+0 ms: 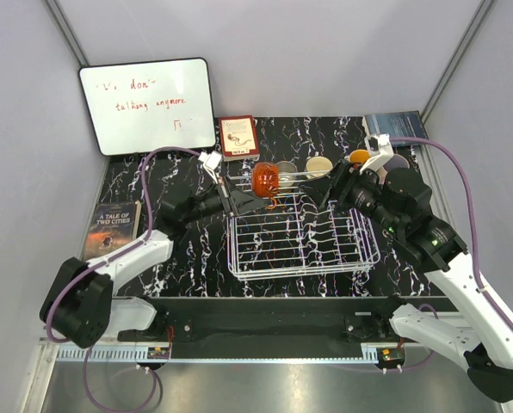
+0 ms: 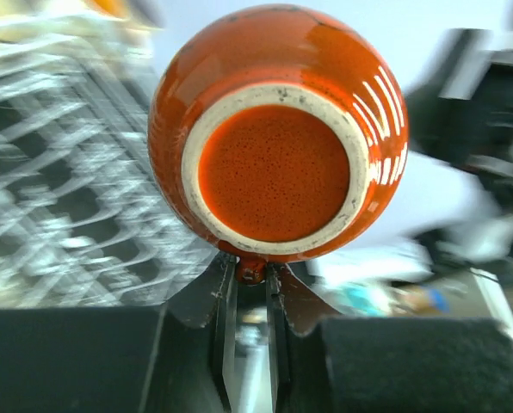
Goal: Unload the cups from the dish rack
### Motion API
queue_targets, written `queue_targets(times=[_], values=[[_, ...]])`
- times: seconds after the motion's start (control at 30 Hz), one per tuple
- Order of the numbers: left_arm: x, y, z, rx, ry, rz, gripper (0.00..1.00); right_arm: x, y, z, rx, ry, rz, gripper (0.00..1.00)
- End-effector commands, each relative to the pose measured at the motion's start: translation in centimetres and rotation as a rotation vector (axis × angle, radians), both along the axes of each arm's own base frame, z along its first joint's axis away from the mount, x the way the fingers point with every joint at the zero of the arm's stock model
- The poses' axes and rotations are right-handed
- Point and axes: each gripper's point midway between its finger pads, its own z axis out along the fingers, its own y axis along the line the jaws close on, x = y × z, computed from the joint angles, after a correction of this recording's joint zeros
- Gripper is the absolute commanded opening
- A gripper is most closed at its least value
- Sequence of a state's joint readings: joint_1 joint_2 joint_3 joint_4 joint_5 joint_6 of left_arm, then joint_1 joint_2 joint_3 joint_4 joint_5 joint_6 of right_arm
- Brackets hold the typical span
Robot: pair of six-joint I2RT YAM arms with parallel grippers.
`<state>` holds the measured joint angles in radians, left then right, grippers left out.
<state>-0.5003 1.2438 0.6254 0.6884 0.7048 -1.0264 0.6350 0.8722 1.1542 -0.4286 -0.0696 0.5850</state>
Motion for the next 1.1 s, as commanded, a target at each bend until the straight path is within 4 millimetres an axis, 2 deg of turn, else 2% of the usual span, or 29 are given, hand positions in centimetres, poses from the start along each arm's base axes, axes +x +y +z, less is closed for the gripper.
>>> queue_targets(times=[0.0, 0.07, 0.3, 0.57, 0.9, 1.07], values=[[-5.9, 1.3, 8.9, -0.368, -0.150, -0.286, 0.00, -0.6, 1.6, 2.1, 0.080, -0.049, 0.085, 0.78], [-6.0, 1.6, 8.6, -0.423, -0.083, -0.337, 0.00, -1.1, 2.3, 2.6, 0.100, -0.057, 0.132, 0.76], [-6.7, 1.5, 8.3, -0.401, -0.094, -0.366, 0.00, -1.9, 3.1, 3.7, 0.137, -0.076, 0.198, 0.76], [-6.8, 1.2, 8.9, -0.404, -0.099, -0.387, 0.00, -1.6, 5.0, 2.0, 0.137, -0.014, 0.275, 0.73], [-7.5, 0.7, 9.0, -0.405, -0.092, -0.417, 0.00, 0.4, 6.7, -0.2, 0.098, 0.020, 0.285, 0.72], [-7.9, 0.4, 9.1, -0.409, -0.090, -0.431, 0.00, 1.8, 8.2, -1.1, 0.093, 0.041, 0.310, 0.71]])
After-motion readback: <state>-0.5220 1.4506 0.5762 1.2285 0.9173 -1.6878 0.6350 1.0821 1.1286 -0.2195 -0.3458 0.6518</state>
